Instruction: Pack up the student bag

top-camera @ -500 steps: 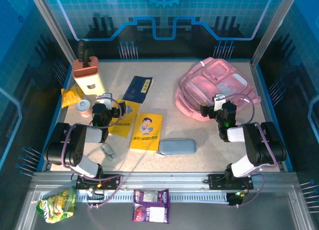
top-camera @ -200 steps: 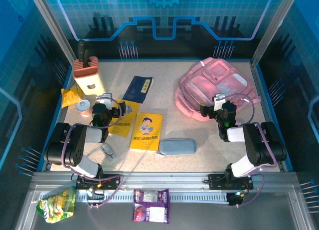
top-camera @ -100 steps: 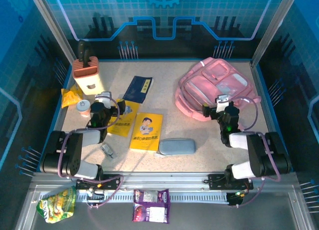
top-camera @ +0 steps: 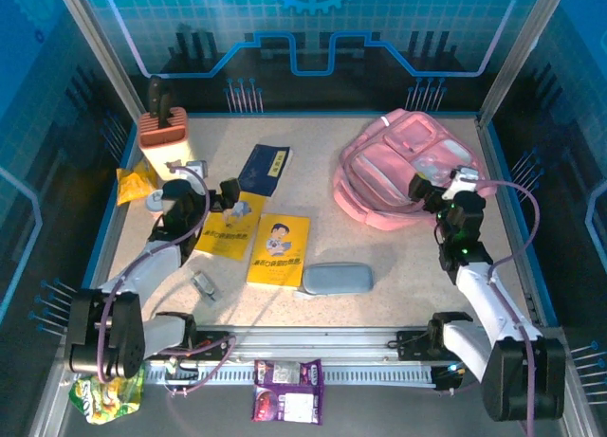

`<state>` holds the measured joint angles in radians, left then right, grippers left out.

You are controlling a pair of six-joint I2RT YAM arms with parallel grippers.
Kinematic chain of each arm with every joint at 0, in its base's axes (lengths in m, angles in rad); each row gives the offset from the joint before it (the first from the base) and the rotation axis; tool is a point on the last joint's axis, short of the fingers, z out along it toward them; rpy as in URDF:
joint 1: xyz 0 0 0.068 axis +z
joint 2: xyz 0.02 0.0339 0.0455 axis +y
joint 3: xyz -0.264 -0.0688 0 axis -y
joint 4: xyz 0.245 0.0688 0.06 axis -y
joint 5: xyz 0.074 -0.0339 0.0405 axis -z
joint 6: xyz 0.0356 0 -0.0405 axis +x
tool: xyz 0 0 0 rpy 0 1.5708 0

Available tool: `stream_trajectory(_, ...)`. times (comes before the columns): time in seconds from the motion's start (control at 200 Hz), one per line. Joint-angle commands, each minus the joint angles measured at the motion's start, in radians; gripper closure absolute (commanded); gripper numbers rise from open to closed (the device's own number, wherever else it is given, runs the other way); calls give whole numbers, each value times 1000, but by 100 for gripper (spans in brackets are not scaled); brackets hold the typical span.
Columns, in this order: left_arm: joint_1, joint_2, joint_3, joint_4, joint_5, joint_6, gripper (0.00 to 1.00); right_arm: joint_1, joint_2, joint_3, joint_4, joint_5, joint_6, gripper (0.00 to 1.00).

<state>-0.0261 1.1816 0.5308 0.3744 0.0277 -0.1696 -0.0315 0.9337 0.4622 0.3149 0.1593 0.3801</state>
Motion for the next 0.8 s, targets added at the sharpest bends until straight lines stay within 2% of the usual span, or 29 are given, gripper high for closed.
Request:
stream_trajectory(0.0, 17, -53, 12, -69, 7, -167, 1, -82, -23, 11, -197, -68, 203, 0)
stream_trajectory(0.12, 26, -75, 14, -125, -23, -285, 1, -85, 7, 105, -399, -122, 224, 0)
stream_trajectory(0.25, 26, -79, 86, -301, 31, -345, 1, -85, 59, 178, -572, -202, 251, 0)
stream_trajectory(0.365, 16, -81, 80, -310, 132, -443, 1, -67, 152, 264, -728, -271, 238, 0)
stream_trajectory(0.47, -67, -80, 77, -310, 145, -465, 1, -18, 228, 331, -800, -276, 203, 0)
stream_trajectory(0.605, -210, -57, 108, -332, 88, -472, 1, 54, 331, 411, -845, -267, 157, 0)
stream_trajectory(0.795, -361, 5, 140, -269, 71, -493, 1, 148, 502, 552, -875, -265, 144, 0)
